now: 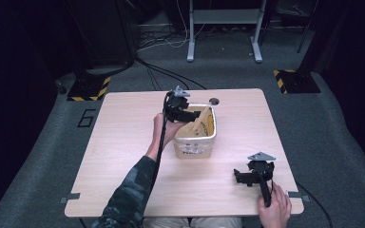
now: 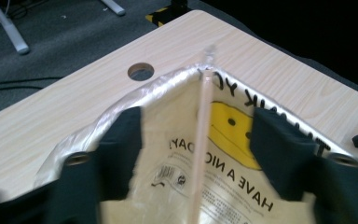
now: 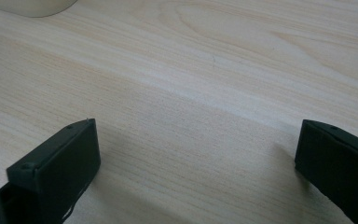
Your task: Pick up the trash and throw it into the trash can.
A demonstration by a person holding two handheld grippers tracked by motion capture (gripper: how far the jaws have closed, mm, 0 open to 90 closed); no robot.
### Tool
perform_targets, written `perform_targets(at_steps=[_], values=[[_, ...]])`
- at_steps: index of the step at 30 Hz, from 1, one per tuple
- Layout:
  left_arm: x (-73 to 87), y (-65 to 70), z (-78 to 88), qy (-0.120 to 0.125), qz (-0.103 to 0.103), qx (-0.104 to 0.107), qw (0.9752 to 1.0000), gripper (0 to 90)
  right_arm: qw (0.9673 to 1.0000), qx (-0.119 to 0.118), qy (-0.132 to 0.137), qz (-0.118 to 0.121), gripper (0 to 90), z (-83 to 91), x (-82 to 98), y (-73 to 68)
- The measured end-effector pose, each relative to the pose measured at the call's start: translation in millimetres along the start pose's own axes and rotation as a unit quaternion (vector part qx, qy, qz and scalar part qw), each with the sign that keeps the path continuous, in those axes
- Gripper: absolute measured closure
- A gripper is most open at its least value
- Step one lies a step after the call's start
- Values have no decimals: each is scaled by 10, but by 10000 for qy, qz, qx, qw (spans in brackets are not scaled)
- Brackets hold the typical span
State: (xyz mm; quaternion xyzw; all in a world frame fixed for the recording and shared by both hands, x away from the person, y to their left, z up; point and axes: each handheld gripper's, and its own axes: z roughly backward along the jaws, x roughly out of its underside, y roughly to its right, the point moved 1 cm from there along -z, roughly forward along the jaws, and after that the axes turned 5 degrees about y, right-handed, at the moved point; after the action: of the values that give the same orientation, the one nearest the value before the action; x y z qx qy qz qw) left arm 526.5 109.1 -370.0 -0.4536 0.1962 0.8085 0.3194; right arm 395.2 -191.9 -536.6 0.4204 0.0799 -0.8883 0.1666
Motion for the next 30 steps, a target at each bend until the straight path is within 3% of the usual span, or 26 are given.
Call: perform_targets(at_steps=[1,3,9,17,19,22,25,26,30], values=[[46,-14,77,18,8,-84,10000,188,10000,0,1,-2,0,0,0,0],[96,-27,171,83,24,-95,9999,147,10000,0,-1,-2,0,0,0,0],[244,-70,397,149,96,-178,9997,71,10000,0,0,-5,0,0,0,-1],[610,-135,738,249,90,-362,9990,33,10000,-1,0,-3,0,0,0,0],[657,-148,765,260,105,-383,9989,32,10000,0,-1,-2,0,0,0,0],[871,-210,836,280,237,-511,9980,27,10000,0,0,-4,0,0,0,-1],[993,-237,839,191,279,-573,9978,20,10000,-1,0,-3,0,0,0,0],[1121,-268,833,95,337,-608,9975,18,10000,0,0,-4,0,0,0,-1],[1328,-318,826,-27,462,-657,9968,3,10000,-1,-1,-4,0,0,0,-1]])
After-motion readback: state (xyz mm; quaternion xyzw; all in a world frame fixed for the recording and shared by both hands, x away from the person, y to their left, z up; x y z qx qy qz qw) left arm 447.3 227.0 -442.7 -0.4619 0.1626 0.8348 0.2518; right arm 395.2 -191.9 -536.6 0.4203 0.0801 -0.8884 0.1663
